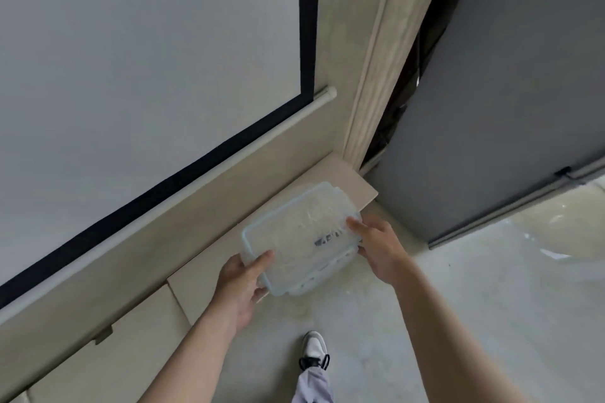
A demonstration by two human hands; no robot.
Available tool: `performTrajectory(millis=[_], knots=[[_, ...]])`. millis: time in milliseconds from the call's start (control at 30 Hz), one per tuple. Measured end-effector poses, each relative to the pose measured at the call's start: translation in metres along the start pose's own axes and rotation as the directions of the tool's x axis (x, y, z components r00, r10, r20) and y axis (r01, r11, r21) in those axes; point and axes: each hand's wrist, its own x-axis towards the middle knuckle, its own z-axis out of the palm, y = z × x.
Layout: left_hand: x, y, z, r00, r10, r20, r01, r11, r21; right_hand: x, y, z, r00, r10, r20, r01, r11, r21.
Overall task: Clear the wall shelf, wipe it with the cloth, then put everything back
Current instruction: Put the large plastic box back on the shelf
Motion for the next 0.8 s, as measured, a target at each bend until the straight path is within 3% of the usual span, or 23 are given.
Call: performTrajectory(millis=[333,800], knots=[[0.125,-0.023,0.069,0.993,-0.1,-0.058,0.092,0.987,-0.134,0.179,0.013,-0.026,0.998,0.062,0.006,-0.059,0.966,-0.252],[0.186,-0.024,0.087,0.989,-0.12,-0.085,0.109,0.985,-0.132,0.231,0.006,-0.02,0.999,-0.019,-0.028,0.006,0.914,-0.405]])
